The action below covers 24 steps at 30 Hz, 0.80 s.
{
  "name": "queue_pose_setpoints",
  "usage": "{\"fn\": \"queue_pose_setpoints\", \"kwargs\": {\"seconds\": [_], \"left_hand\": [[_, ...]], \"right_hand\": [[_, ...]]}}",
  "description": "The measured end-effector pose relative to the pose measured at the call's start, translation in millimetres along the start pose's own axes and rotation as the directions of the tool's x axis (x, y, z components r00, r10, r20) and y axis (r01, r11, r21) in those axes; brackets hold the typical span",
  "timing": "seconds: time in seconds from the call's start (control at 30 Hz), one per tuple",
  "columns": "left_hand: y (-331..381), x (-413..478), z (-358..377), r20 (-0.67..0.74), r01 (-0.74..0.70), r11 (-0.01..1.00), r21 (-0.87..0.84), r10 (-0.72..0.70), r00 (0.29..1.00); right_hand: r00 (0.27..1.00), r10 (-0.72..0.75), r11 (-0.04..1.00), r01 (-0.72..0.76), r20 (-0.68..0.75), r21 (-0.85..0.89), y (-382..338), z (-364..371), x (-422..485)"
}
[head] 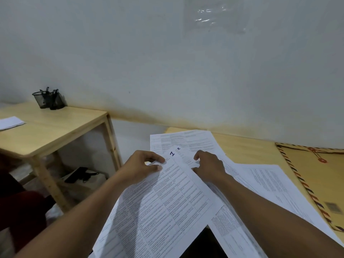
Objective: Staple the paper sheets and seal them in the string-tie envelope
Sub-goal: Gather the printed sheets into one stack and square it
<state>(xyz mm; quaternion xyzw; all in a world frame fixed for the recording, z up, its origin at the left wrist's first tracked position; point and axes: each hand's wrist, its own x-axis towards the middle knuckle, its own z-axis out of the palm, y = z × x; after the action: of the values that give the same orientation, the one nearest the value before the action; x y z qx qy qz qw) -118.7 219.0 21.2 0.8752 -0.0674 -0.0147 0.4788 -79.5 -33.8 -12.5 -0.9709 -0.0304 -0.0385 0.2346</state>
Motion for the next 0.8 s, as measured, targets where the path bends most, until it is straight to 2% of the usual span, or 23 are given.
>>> {"fn": "queue_pose_setpoints", "kwargs": {"seconds": [0.23,0.6,0.8], "left_hand": [[1.7,7.4,5.7,-0.01,-0.002,0.999,0.042,0.002,1.0],[-14.6,3.4,4.9,-0.04,0.054,0.998,0.038,-0.053,0.998],[-15.3,8.2,6.0,-0.035,0.059,0.995,0.079,-0.057,0.998]], "right_hand": [[1.0,0.026,0.998,-0.026,-0.001,-0.051,0.0,-0.8,-1.2],[0.997,0.006,1.0,-0.006,-0.076,0.008,-2.6,7.3,-8.3],[0.999,-0.004,0.996,0.0,-0.047,-0.087,3.4,2.1,-7.4]]}}
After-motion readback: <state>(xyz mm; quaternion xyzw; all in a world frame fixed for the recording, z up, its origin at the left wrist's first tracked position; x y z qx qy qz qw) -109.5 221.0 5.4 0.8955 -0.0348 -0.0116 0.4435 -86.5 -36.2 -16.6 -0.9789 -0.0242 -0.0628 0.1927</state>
